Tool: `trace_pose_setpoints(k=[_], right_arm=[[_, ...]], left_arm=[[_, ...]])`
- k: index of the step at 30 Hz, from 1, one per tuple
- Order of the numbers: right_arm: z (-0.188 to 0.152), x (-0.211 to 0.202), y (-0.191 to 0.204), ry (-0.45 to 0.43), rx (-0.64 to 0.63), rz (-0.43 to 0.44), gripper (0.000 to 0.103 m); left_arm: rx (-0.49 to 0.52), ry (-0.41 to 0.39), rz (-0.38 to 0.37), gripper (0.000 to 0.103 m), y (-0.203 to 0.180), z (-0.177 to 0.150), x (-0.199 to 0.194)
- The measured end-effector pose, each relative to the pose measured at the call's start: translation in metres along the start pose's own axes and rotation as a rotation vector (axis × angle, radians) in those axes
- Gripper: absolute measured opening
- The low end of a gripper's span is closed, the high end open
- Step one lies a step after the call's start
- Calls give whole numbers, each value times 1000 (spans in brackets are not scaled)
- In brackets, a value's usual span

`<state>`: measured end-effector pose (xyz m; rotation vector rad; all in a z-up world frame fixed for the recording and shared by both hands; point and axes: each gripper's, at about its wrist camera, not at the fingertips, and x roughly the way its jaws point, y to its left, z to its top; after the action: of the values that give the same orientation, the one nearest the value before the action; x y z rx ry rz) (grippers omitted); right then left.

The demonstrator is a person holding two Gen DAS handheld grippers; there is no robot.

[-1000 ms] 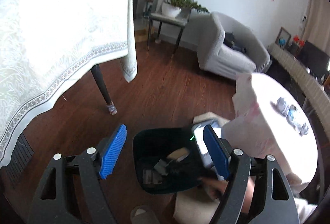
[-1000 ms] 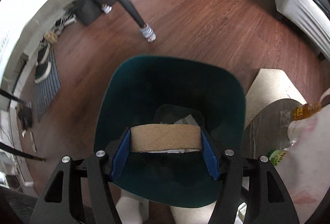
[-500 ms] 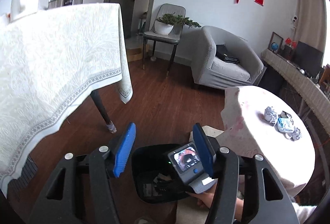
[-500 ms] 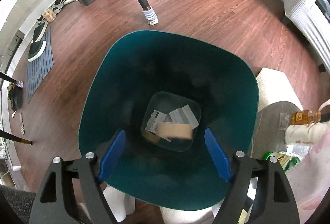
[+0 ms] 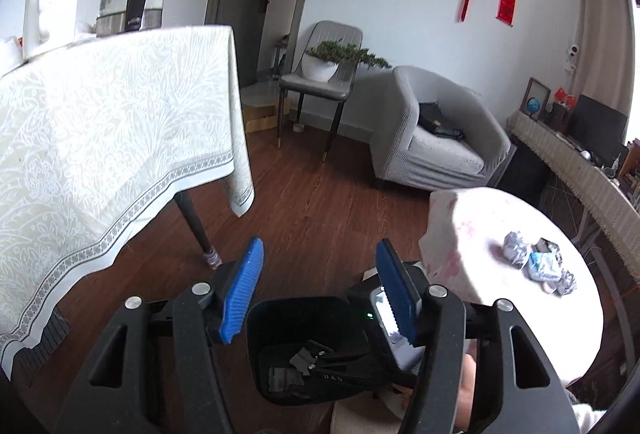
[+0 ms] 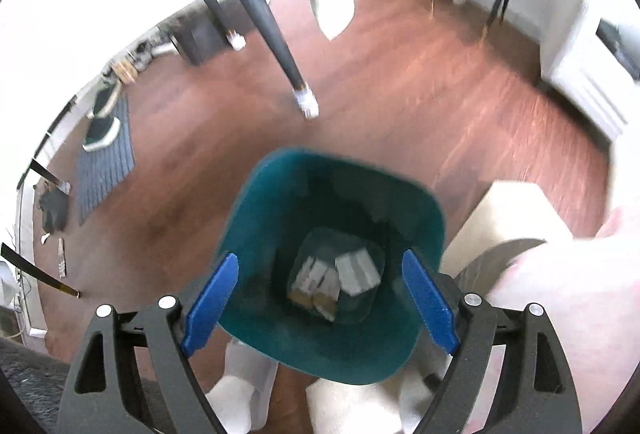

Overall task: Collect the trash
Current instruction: 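Bring both grippers back over the table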

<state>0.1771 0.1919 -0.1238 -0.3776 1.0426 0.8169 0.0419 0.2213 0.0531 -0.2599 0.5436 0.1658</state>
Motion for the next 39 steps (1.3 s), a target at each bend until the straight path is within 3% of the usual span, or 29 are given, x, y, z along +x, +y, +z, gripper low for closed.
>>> trace_pose_setpoints(k=[3,7,13,20,39], right_arm=[[6,-37,6,-88,-27,30,85],[7,-79,11,-183,-94,-24,85],[-1,-123,-14,-266,-62,-47,78],[-22,-162,-60,-321,13,-107,77],[-113,-236,-192,-381,239,-291,81]], left_arm=[[2,-19,-11,65,-4,3,-3],[9,-41,-34,68,-11,6,-6],[27,-84,-38,76,-31,13,-7],[20,-85,-98,82,-62,17,3],[222,-43,-240,88,-200,2,50]])
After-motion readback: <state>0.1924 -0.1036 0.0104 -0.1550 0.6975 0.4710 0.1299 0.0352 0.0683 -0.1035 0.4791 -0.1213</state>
